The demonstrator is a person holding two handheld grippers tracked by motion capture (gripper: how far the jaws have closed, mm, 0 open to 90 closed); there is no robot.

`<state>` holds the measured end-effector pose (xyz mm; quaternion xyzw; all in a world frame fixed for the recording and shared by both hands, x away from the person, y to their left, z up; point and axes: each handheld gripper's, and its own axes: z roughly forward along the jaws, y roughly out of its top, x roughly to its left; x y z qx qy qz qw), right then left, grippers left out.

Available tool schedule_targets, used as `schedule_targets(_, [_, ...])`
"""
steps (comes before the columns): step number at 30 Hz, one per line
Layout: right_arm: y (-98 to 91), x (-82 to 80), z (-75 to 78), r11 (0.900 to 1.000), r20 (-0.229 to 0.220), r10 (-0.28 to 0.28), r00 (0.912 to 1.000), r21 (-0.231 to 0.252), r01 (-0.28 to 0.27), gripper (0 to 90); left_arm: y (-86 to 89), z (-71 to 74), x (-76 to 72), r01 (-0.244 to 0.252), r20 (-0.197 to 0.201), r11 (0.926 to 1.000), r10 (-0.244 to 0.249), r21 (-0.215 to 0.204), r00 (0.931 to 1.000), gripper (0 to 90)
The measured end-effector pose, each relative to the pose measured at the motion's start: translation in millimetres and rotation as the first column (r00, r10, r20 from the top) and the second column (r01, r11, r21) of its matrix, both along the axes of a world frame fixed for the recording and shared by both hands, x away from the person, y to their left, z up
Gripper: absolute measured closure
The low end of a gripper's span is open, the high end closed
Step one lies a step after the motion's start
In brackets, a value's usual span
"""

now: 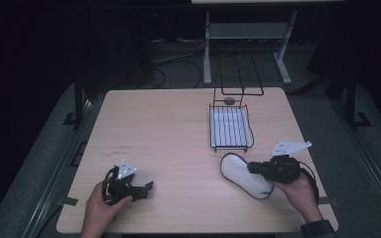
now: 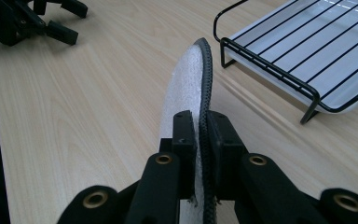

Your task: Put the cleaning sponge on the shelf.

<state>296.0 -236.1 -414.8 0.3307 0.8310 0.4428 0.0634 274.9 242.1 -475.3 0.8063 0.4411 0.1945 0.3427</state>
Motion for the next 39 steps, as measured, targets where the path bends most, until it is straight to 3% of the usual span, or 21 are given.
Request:
schedule_targets(22, [-16.3,11.9,20.1,0.9965,0.04,-0.041,0.9984,0.074,0.038,83.0,-0.1,0.0,0.0,-0.001,0.0,1.0,0.001,0.0,1.0,12.6])
schedule_targets(39, [-19.6,37.7,36.9,0.9901,0.079,-0.093,0.9926,0.112,0.084,83.0,0.0,0.0,0.1,-0.001,0.001,1.0,0.001,0.0,1.0,12.6])
